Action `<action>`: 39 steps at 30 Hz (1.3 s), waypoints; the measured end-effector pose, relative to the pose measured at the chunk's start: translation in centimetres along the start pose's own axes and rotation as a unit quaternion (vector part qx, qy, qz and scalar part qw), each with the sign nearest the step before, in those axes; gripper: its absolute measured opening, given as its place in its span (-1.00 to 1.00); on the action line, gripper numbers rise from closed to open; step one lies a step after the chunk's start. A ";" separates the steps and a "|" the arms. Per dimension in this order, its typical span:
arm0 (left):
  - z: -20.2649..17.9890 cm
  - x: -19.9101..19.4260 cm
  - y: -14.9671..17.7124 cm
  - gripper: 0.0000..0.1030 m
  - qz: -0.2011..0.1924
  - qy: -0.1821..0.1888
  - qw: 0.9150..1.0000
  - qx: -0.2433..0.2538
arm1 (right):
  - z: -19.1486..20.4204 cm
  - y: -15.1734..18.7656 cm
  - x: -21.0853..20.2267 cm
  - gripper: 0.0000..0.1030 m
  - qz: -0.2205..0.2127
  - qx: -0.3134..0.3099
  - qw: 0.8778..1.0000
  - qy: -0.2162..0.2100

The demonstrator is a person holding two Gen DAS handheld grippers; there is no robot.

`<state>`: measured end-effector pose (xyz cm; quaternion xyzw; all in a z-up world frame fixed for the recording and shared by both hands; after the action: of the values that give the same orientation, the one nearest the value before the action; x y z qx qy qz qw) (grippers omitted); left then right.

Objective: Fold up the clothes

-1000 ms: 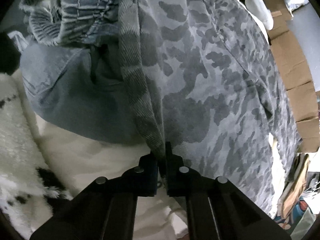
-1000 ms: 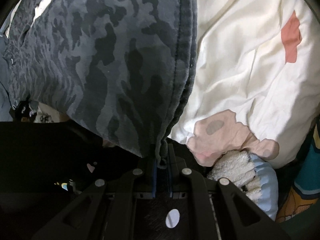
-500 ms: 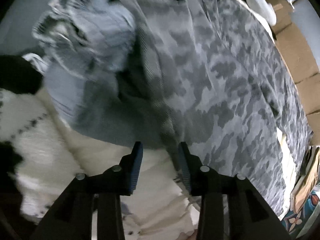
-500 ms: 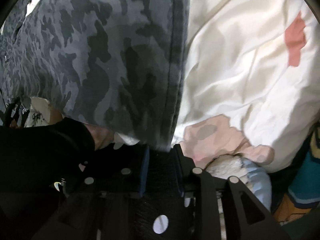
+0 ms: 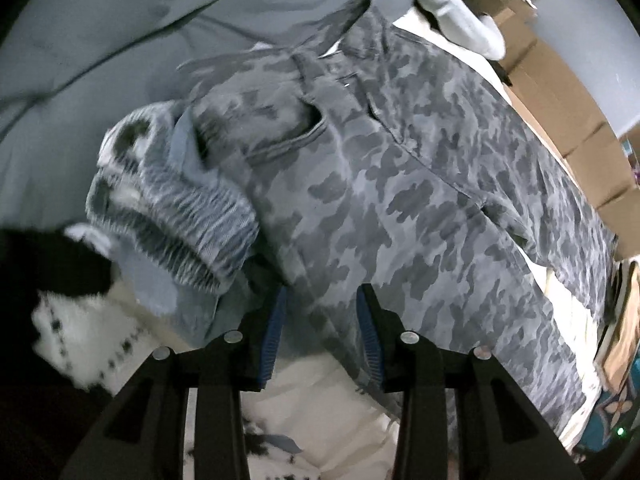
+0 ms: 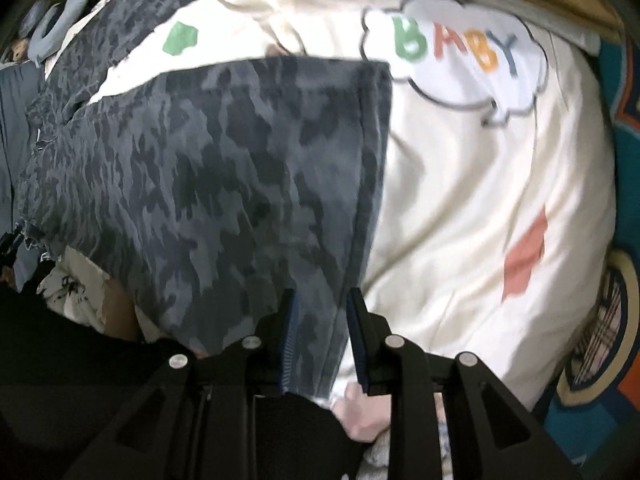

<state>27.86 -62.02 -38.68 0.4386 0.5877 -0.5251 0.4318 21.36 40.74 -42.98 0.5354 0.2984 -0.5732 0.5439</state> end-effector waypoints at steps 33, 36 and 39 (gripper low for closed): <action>6.4 5.9 -2.1 -0.59 0.079 -0.143 0.986 -0.043 | -4.0 -12.5 4.5 -1.00 -0.085 0.000 0.990 0.112; 6.5 4.4 -2.1 -0.59 0.064 -0.112 0.990 -0.060 | -3.9 -12.4 4.3 -1.00 -0.081 -0.001 0.989 0.125; 5.3 2.4 -2.4 -0.59 0.046 -0.094 0.993 -0.052 | -4.0 -12.3 3.6 -1.00 -0.081 0.006 0.989 0.124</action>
<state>25.19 -67.32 -40.87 0.3907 0.5506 -0.5123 0.5309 11.53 46.22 -50.30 0.5798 0.4019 -0.5463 0.4515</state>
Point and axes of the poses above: each gripper's, at about its wrist camera, not at the fingertips, and x roughly the way its jaws point, z to its left, y to its underside, the point moved 7 cm from there along x, roughly the way its jaws point, and after that the axes turned 2 degrees about z, right-handed, at the moved point
